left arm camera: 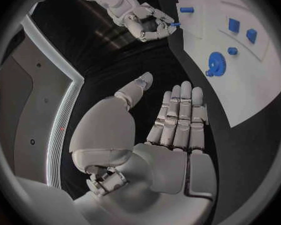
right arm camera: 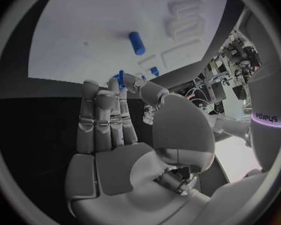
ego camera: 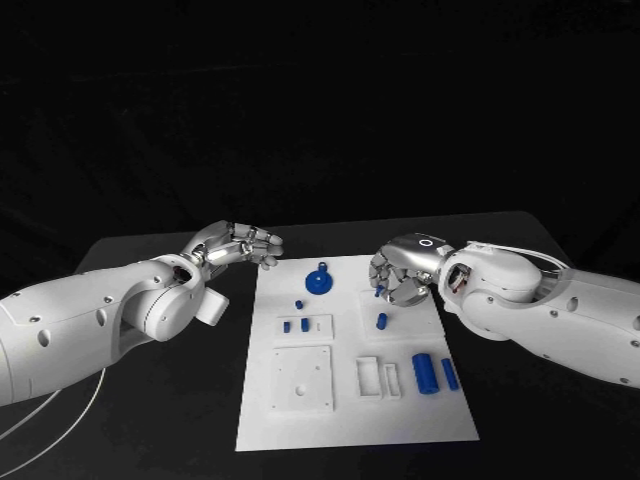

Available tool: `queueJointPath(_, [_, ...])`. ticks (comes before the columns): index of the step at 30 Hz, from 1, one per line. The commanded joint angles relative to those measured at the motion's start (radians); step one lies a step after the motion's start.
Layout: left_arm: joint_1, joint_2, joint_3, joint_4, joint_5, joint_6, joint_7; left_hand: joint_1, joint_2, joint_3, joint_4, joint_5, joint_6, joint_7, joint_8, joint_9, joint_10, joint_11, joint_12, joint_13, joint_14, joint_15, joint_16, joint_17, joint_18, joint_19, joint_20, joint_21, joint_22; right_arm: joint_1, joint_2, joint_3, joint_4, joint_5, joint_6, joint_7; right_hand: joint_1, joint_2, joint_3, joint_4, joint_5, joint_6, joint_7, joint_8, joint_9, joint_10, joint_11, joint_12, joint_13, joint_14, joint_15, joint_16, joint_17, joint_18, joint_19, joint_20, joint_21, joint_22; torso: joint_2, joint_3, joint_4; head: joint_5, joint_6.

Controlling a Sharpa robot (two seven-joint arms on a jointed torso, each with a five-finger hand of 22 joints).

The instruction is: Assemble the parts on the task board

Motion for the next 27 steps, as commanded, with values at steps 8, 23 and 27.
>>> queueJointPath(8, [0.001, 0.007, 0.0, -0.014, -0.001, -0.006, 0.019, 0.004, -0.004, -0.002, 0.001, 0.005, -0.006, -0.001, -0.001, -0.001, -0.006, -0.001, 0.0, -0.003, -0.005, 0.005, -0.007, 0.003, 0.019, 0.001, 0.003, -0.009, 0.002, -0.006, 0.084, 0.0, 0.072, 0.005, -0.021, 0.026, -0.001, 0.015, -0.005, -0.005, 0.014, 0.001, 0.001, 0.0, 0.006, 0.001, 0.003, -0.006, 0.006, -0.004, -0.006, 0.006, 0.002, 0.018, -0.001, -0.008, 0.007, 0.021, 0.0, 0.0012, -0.0002, 0.059, -0.007])
queueJointPath(23, [0.001, 0.015, 0.0, -0.014, 0.001, -0.009, 0.018, 0.004, -0.004, -0.002, 0.002, 0.005, -0.007, -0.001, 0.0, -0.001, -0.005, -0.001, 0.0, -0.005, -0.009, 0.007, -0.013, 0.005, 0.018, -0.002, 0.004, -0.012, 0.003, -0.04, 0.178, -0.064, 0.066, -0.106, 0.005, 0.007, -0.002, 0.017, -0.01, -0.009, 0.021, 0.001, 0.001, -0.001, 0.009, 0.002, 0.003, -0.007, 0.011, -0.004, -0.007, 0.008, 0.002, 0.018, -0.001, -0.009, 0.01, 0.021, 0.001, -0.0013, 0.0017, 0.107, -0.032])
queueJointPath(27, [0.001, 0.016, 0.0, -0.013, 0.001, -0.009, 0.018, 0.004, -0.004, -0.002, 0.002, 0.005, -0.007, -0.001, 0.0, -0.001, -0.005, -0.001, 0.0, -0.005, -0.009, 0.007, -0.014, 0.006, 0.018, -0.003, 0.005, -0.013, 0.003, -0.055, 0.19, -0.072, 0.06, -0.114, 0.008, 0.008, -0.002, 0.017, -0.01, -0.01, 0.021, 0.001, 0.001, -0.001, 0.009, 0.002, 0.003, -0.007, 0.012, -0.004, -0.007, 0.008, 0.002, 0.018, -0.002, -0.009, 0.011, 0.021, 0.001, -0.0005, 0.0013, 0.117, -0.039])
